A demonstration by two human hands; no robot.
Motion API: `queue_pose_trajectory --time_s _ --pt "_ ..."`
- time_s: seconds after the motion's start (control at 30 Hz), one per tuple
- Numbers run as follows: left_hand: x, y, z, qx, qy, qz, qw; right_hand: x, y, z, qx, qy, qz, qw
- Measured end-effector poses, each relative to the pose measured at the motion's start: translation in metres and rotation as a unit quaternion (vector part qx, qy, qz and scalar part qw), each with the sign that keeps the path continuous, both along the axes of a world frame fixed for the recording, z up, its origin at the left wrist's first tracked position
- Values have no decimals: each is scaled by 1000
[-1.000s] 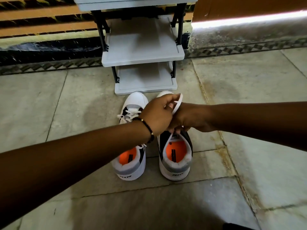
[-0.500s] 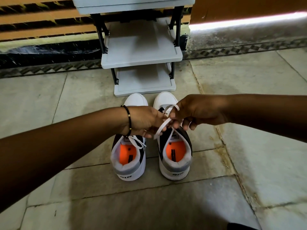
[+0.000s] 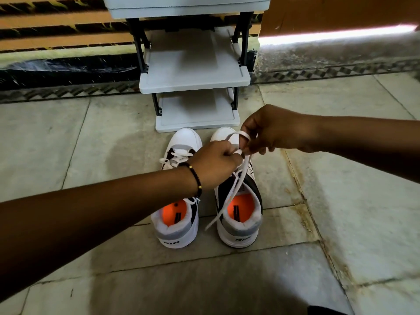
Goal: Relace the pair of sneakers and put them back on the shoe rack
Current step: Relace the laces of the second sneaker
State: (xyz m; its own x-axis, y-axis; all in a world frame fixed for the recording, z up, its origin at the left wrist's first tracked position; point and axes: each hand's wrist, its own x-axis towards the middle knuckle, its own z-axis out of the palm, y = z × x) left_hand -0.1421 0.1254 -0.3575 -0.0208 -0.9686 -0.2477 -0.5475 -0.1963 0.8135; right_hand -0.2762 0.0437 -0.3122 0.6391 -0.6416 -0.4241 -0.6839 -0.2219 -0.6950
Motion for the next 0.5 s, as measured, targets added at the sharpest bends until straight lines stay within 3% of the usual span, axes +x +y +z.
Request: queue_pose_trajectory --time_s 0.2,0.33,0.5 --pt "0 5 3 91 123 19 988 6 10 -7 -223 26 40 974" --pt "2 3 4 142 191 65 969 7 18 -6 -241 7 50 969" --pt "-4 5 11 168 375 162 897 11 20 -2 -230 -17 47 972"
